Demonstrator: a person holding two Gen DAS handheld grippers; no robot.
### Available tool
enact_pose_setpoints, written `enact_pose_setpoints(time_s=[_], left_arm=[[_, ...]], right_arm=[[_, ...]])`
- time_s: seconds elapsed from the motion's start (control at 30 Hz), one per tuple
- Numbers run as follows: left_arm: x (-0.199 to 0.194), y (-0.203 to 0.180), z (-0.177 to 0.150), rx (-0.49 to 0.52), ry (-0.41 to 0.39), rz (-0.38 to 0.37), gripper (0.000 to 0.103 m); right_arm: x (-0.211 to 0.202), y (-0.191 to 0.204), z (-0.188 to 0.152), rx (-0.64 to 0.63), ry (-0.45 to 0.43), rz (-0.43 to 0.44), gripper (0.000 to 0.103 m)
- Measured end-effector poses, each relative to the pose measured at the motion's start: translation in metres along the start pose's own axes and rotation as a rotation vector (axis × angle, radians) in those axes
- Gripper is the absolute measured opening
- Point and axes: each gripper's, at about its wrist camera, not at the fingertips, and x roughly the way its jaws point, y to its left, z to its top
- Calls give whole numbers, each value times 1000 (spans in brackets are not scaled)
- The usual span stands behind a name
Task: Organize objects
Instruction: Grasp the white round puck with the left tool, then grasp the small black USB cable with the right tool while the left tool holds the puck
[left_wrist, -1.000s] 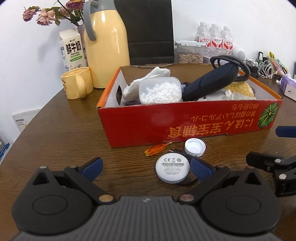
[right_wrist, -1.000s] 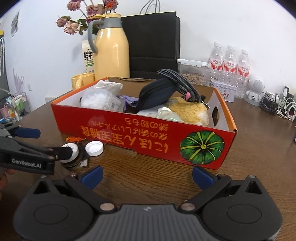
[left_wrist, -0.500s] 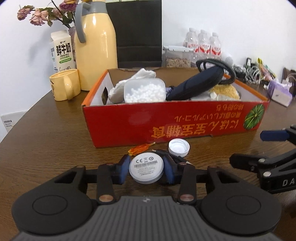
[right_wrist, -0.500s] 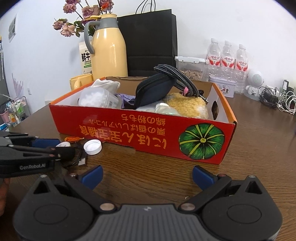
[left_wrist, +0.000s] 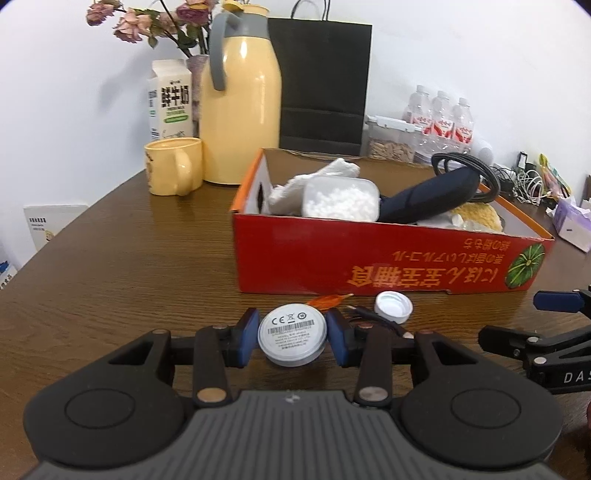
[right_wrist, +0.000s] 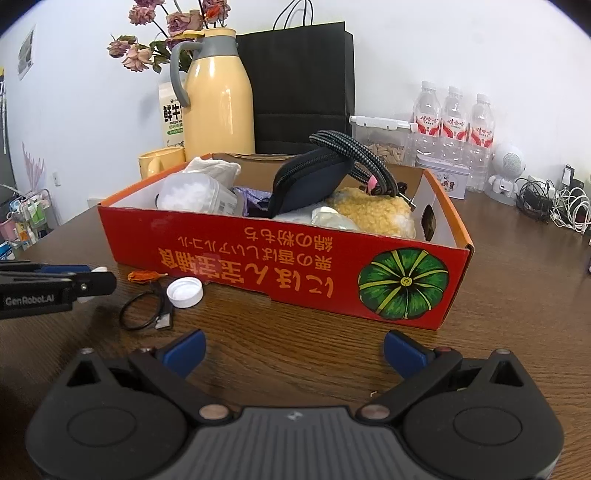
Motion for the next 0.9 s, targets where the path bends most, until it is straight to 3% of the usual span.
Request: enact_pose_setpoints(time_s=[0.57,0.73,0.9], left_arm=[[-13,48,-5,-16,-37,103,41],[-17,60,-7,-42,-44,108,41],[-19,67,-7,-67,-50,96,41]], right_arm=[[9,57,9,-94,1,99,100],[19,78,15,-114,15,139,94],[28,93,20,-121,38,162,71]])
